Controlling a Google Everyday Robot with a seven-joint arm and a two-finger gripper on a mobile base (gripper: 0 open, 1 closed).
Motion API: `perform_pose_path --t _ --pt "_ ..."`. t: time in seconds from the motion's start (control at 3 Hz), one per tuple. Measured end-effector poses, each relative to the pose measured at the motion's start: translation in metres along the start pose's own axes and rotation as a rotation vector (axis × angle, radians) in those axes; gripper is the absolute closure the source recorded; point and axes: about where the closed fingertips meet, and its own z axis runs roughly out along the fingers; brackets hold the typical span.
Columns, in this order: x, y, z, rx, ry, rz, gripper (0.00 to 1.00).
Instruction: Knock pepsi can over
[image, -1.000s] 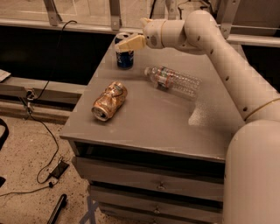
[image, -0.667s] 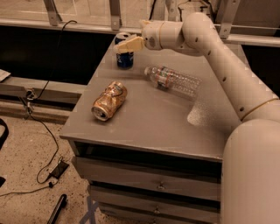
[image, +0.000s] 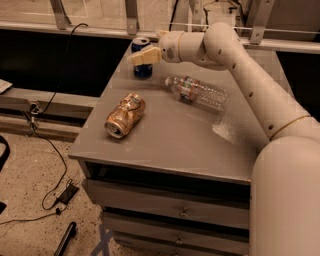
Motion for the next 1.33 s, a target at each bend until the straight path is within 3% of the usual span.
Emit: perform_pose_path --t 0.33,0.67,1.33 --pt "0.0024 -0.0006 0.0011 -0.001 -0.004 0.006 0.0" --pt "0.0055 -0.0014 0.0035 -0.006 -0.012 0.012 0.18" --pt "0.0065 -0.0038 0.0022 -0.002 -0.026 0.024 0.65"
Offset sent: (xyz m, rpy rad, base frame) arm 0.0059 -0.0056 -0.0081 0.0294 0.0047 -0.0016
